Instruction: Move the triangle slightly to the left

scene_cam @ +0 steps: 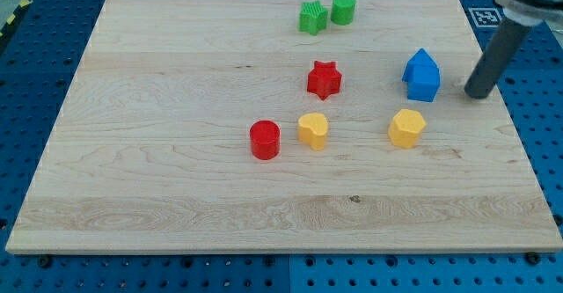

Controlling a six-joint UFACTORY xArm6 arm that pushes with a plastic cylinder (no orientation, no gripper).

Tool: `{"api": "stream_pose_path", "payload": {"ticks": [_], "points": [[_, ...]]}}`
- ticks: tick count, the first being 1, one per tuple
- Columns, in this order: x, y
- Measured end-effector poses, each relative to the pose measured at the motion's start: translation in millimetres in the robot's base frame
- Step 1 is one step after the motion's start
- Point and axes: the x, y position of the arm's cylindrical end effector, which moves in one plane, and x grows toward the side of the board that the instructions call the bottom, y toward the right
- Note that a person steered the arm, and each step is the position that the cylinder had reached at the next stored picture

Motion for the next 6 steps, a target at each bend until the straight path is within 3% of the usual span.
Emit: {"api": "stream_pose_path", "payload": {"ticks": [1,6], "points": [[-26.8,0.6],[-27.2,-67.7]]}}
